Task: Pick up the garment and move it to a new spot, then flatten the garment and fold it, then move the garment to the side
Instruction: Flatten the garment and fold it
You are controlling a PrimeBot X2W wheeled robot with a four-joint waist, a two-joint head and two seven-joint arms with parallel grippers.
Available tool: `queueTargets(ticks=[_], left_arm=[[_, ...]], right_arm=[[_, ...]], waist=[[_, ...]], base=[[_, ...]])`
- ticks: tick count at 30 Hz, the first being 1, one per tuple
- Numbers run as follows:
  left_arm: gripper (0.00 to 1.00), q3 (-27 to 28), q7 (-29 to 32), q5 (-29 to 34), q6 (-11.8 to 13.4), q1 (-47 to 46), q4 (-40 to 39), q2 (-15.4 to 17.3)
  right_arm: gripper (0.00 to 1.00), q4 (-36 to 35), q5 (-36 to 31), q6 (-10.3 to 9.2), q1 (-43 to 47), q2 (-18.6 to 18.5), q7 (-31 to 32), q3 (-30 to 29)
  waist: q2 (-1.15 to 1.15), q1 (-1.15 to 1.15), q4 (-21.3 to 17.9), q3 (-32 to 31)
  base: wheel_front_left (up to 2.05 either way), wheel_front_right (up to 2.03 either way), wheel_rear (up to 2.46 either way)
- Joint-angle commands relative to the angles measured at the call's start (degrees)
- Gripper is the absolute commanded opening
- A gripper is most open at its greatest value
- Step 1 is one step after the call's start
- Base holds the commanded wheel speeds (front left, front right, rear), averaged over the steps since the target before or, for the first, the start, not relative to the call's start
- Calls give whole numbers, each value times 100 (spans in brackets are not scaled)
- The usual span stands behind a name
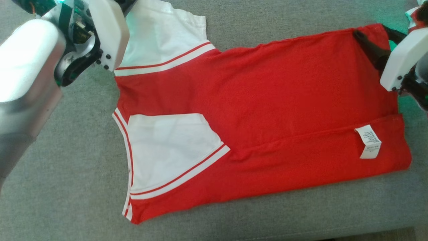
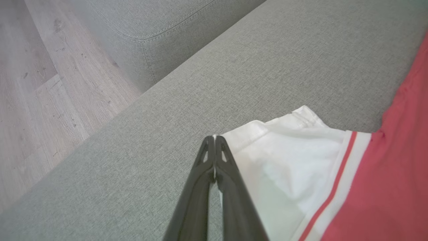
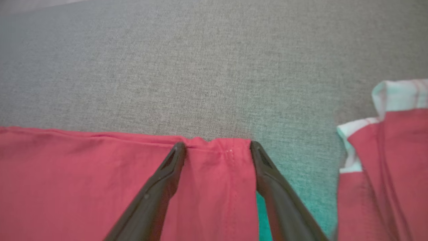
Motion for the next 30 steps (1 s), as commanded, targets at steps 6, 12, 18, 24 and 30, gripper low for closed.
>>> queueTargets(ticks=[6,12,18,24,30], left_arm=[[0,166,-64,-91,9,-453,-24,168],[0,75,-87,-161,9,-541,47,137],[0,-40,-227,-119,9,-653,79,165],[0,-97,-698,67,9,-834,183,205],[0,-5,-1434,380,72,-1055,504,190]], right_arm=[[100,-111,115,-5,-215,-275,491,248],[48,-107,210,-5,-352,-366,779,348],[0,-1,115,-5,-459,-345,430,248],[0,120,51,-5,-636,-257,-71,99],[0,236,47,-5,-811,-210,-586,-107]], waist=[[0,0,6,-7],[0,0,42,16],[0,0,68,69],[0,0,61,80],[0,0,44,28]], base=[[0,0,0],[0,0,0],[0,0,0],[0,0,0],[0,0,0]])
